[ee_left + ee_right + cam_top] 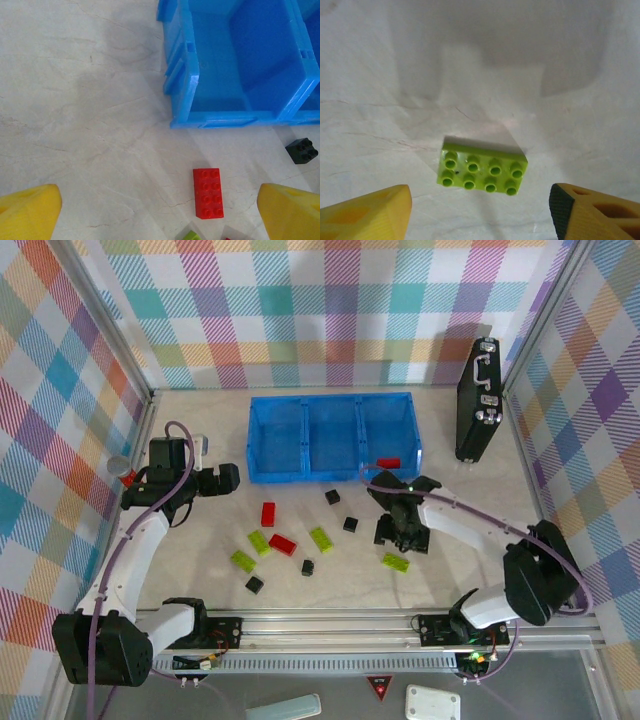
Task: Sort the legos into containers by color
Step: Pick up the lego from the bottom-center of the table.
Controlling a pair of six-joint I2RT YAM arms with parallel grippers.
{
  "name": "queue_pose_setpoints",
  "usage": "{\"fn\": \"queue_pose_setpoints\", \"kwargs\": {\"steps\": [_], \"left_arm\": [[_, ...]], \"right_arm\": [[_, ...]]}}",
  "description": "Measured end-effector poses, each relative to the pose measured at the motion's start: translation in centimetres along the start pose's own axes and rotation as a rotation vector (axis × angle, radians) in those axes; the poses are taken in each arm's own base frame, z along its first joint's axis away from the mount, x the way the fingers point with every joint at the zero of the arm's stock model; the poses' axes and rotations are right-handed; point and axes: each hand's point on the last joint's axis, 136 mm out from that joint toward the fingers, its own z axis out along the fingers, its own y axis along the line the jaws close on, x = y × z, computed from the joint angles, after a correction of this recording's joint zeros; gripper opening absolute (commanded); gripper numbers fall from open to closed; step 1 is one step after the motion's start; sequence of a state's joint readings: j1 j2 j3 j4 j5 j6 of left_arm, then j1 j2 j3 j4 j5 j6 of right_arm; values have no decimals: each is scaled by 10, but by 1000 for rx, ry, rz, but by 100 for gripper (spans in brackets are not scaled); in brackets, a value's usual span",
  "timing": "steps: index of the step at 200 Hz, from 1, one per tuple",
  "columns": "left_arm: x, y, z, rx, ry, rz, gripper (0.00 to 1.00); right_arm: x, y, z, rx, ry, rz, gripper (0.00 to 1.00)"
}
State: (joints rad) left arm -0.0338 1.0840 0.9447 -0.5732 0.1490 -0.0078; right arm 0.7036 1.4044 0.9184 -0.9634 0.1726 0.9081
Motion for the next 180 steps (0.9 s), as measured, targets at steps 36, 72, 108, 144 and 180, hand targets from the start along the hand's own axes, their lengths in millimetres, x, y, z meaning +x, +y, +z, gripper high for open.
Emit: {"fn": "queue_pose_setpoints", "kwargs": {"steps": [36,72,108,144,180], "left_arm": [[0,-1,0,4,1,-2,100],[0,-2,0,12,2,-2,100],[0,-3,0,18,3,-2,100],[0,-3,0,18,3,-2,100],[1,-3,0,19,3,-2,100]], "right_arm": [[19,-7,11,10,5,94,78],[22,-3,19,-13,-6,164,82],[19,4,24,-43,-10,196,86],[21,8,35,-45,9,196,85],[30,1,47,-20,37,197,84]]}}
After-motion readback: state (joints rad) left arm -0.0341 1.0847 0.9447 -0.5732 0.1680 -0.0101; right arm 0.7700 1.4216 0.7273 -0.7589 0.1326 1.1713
